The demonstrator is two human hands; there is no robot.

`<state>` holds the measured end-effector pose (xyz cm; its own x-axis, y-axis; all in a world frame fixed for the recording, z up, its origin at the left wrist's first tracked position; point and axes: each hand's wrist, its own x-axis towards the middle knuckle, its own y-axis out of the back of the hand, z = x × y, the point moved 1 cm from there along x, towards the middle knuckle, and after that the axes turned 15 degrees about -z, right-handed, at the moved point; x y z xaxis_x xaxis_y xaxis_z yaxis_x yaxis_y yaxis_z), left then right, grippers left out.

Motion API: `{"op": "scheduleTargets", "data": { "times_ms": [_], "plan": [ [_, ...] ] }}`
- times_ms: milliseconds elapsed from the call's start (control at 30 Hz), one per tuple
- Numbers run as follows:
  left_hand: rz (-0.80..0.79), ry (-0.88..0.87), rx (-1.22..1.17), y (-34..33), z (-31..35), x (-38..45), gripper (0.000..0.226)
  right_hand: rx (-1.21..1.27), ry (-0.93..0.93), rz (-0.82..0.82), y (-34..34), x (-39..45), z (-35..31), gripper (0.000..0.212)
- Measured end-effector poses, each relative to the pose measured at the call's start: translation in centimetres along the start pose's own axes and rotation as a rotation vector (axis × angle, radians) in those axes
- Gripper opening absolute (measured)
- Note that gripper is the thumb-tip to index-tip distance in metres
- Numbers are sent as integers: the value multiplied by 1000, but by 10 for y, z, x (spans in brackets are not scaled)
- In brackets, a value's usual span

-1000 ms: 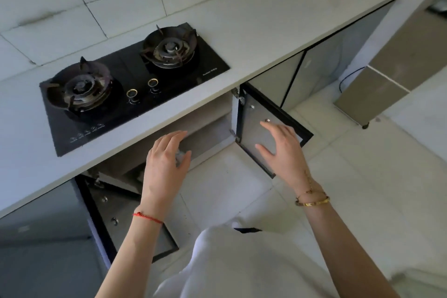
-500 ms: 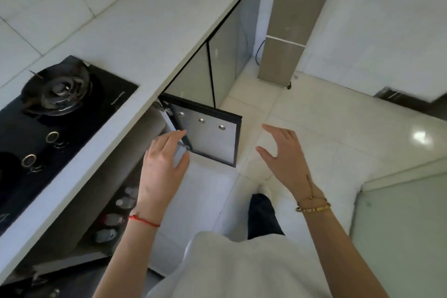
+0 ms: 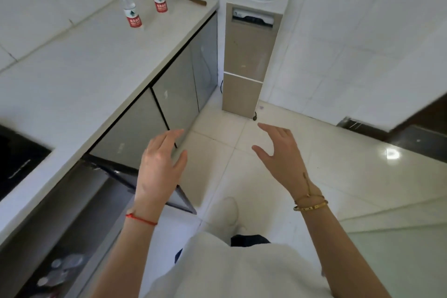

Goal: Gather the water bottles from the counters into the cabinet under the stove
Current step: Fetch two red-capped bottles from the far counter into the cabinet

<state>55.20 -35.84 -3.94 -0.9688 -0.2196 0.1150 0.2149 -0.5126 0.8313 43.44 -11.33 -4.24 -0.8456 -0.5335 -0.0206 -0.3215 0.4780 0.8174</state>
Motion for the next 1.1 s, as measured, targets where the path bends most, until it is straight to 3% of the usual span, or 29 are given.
{"op": "scheduleTargets", "data": {
  "times_ms": [233,500,833,1100],
  "plan": [
    [27,56,9,-15,18,94,44,9,80,-33,38,113,34,51],
    [87,168,1,-22,-25,216,44,-15,199,-118,33,277,48,52],
    [230,233,-1,35,-98,418,46,13,313,-163,45,528,5,51],
    [274,335,27,74,-148,535,47,29,371,-212,37,674,-26,53]
  ]
}}
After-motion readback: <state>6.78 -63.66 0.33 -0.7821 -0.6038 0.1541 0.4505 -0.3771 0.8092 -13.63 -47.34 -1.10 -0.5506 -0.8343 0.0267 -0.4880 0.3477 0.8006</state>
